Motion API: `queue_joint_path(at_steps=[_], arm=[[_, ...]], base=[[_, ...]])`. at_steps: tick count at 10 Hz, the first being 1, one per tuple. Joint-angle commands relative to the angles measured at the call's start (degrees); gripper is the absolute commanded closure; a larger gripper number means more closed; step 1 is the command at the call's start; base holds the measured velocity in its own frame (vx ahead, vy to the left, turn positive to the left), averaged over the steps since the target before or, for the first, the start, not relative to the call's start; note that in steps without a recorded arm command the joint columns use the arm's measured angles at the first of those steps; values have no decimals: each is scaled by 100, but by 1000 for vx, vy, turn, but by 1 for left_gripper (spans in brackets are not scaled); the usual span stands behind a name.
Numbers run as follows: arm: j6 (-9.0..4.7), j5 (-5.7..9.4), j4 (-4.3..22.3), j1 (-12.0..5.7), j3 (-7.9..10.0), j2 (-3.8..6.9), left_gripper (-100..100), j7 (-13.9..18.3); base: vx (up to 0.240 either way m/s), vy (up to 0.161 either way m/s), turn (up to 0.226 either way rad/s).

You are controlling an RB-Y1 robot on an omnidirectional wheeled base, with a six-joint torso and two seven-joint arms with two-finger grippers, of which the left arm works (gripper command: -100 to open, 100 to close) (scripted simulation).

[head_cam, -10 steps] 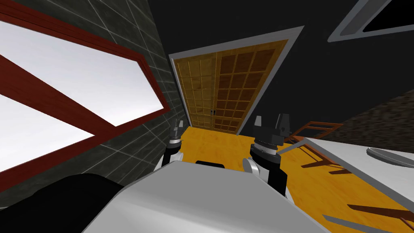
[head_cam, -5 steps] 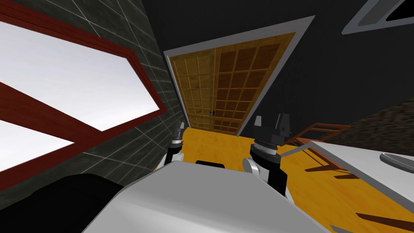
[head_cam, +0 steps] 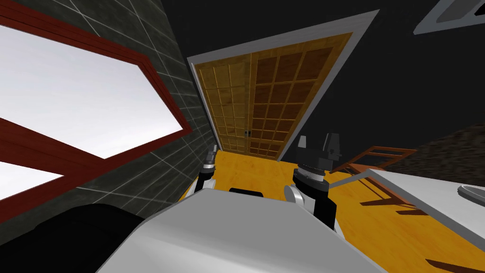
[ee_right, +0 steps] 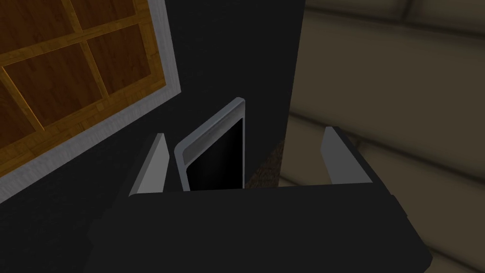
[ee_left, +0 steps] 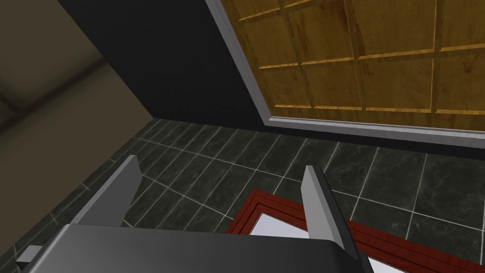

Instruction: Pull the door open

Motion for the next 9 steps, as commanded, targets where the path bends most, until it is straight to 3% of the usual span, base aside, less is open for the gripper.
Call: queue_joint_path(at_steps=[1,9], arm=[[-44,-39,230,-90,33,22,-100,-175],[-193,-257,1236,-431,164,115,-100,-1040]], base=[[96,-34,-3],[97,-34,-6]])
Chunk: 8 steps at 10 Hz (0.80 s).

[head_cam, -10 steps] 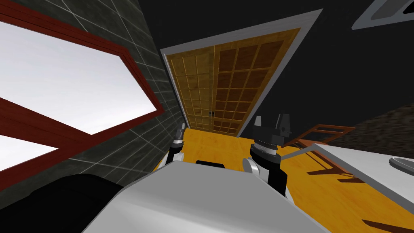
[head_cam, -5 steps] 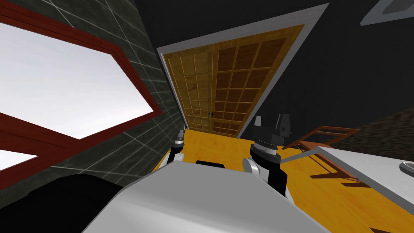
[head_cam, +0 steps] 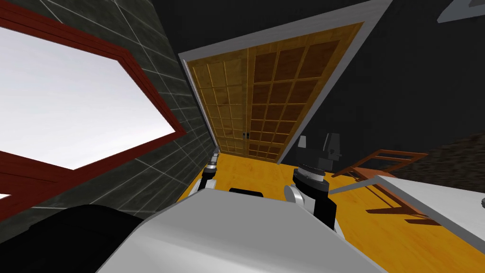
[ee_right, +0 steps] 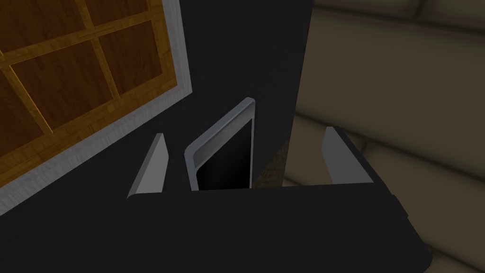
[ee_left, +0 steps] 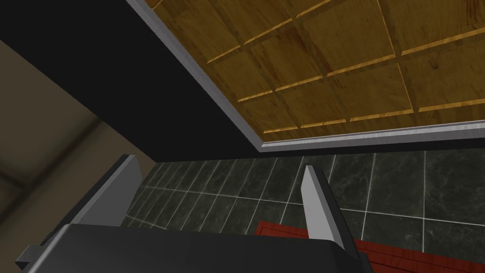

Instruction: Pull the door open

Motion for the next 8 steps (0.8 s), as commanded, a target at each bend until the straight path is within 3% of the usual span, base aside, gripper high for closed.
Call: queue_joint_path(at_steps=[1,8], arm=[[-45,-49,214,-57,25,17,-100,-202],[-189,-259,1183,-389,151,83,-100,-1036]], base=[[100,-41,-7],[99,-43,-7]])
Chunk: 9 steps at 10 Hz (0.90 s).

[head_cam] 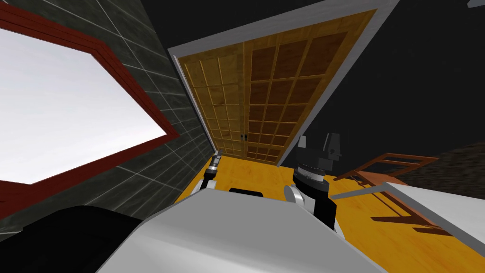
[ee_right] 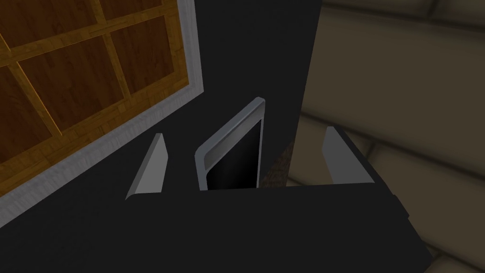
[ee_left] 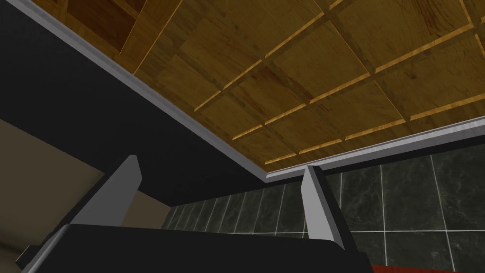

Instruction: Pull the door open

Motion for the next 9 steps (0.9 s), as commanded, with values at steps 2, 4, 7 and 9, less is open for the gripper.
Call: queue_joint_path(at_steps=[2,4,7,9], arm=[[-79,-87,410,-141,42,2,-100,-350],[-121,-149,691,-239,78,18,-100,-592],[-184,-240,1112,-385,133,40,-100,-955],[-225,-300,1388,-481,168,53,-100,-1193]], base=[[100,-44,-7],[102,-38,-7],[92,-45,-7],[106,-27,-9]])
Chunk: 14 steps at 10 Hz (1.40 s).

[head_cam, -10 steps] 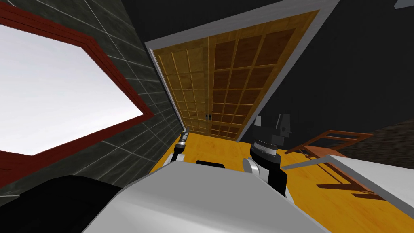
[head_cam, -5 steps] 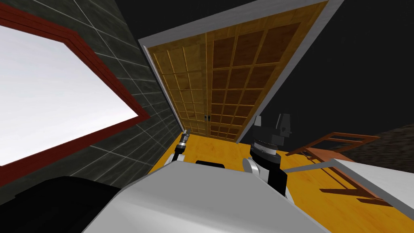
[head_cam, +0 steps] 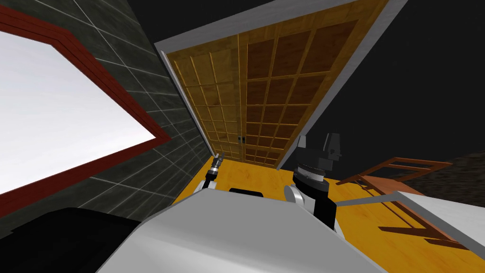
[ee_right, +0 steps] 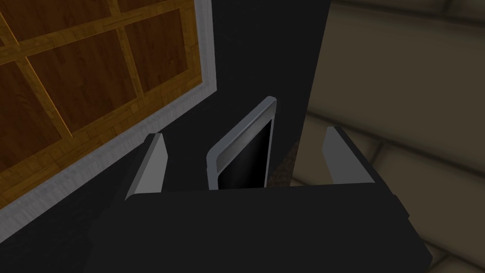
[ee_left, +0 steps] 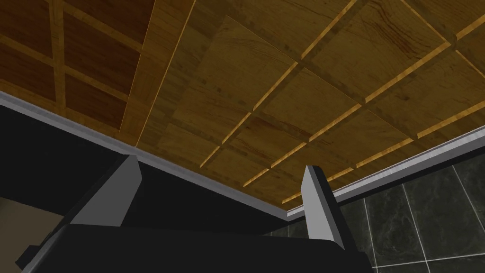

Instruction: Pull the door open

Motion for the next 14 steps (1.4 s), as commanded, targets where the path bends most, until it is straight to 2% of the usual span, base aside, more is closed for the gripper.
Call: queue_joint_path(at_steps=[1,14], arm=[[-49,-51,228,-64,26,3,-100,-209],[-292,-407,1859,-648,236,65,-100,-1621]], base=[[118,-45,-8],[100,-35,-8]])
